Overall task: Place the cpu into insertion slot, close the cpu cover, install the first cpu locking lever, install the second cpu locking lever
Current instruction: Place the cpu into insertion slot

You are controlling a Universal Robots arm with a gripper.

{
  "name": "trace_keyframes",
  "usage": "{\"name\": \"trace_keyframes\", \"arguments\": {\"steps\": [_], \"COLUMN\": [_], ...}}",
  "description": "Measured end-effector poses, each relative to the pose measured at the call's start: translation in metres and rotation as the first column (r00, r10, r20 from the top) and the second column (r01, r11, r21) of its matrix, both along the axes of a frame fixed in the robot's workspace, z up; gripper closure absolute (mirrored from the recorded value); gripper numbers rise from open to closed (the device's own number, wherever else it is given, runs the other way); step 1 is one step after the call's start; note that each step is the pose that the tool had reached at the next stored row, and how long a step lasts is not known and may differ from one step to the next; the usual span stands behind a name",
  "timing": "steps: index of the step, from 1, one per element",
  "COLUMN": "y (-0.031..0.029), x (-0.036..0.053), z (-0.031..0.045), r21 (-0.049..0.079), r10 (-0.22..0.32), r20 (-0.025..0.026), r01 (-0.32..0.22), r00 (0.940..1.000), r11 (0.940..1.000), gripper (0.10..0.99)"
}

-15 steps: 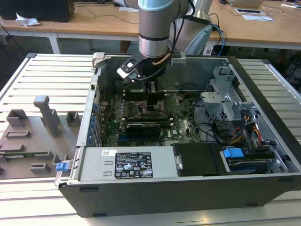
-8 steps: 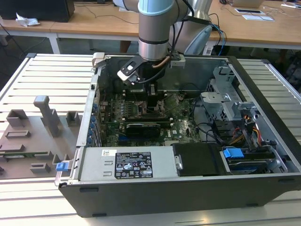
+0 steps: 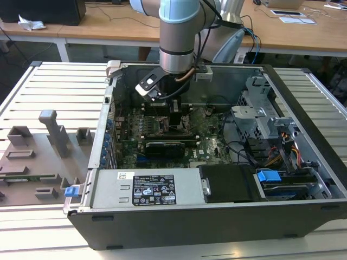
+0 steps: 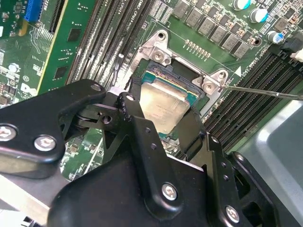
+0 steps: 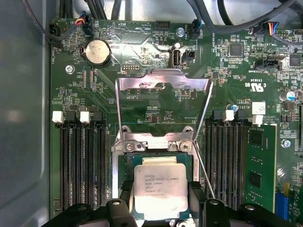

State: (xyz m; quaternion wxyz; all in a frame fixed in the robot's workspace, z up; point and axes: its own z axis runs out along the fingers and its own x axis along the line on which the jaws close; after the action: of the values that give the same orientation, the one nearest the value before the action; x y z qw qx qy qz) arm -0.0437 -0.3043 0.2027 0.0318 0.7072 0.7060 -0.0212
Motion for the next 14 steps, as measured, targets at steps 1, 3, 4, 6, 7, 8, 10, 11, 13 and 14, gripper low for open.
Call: {"name": "trace_keyframes", "arguments": {"steps": [1, 3, 4, 6, 7, 8, 10, 11, 13, 14], "y": [0.0, 0.0, 0.0, 0.0, 0.0, 0.0, 0.0012, 0.0016, 0.0032, 0.0034], "x": [0.0, 0.0, 0.0, 0.0, 0.0, 0.0, -0.0002, -0.0004, -0.0012, -0.0012], "z": [-0.0001, -0.0002, -0.0002, -0.0002, -0.0002, -0.0002, -0.0002, -0.0002, -0.0004, -0.001], "r21": [0.0, 0.0, 0.0, 0.0, 0.0, 0.0, 0.0, 0.0, 0.001, 0.002], "r10": [0.0, 0.0, 0.0, 0.0, 0.0, 0.0, 0.0, 0.0, 0.0, 0.0], "r20": [0.0001, 0.0004, 0.0003, 0.0002, 0.0001, 0.0001, 0.0001, 0.0002, 0.0001, 0.0003], "r01": [0.0, 0.0, 0.0, 0.0, 0.0, 0.0, 0.0, 0.0, 0.0, 0.0], "r00": [1.0, 1.0, 1.0, 1.0, 1.0, 1.0, 1.0, 1.0, 1.0, 1.0], "r11": [1.0, 1.0, 1.0, 1.0, 1.0, 1.0, 1.0, 1.0, 1.0, 1.0], "gripper": [0.541, 0.529, 0.529, 0.467, 0.467, 0.467, 0.467, 0.467, 0.467, 0.467]}}
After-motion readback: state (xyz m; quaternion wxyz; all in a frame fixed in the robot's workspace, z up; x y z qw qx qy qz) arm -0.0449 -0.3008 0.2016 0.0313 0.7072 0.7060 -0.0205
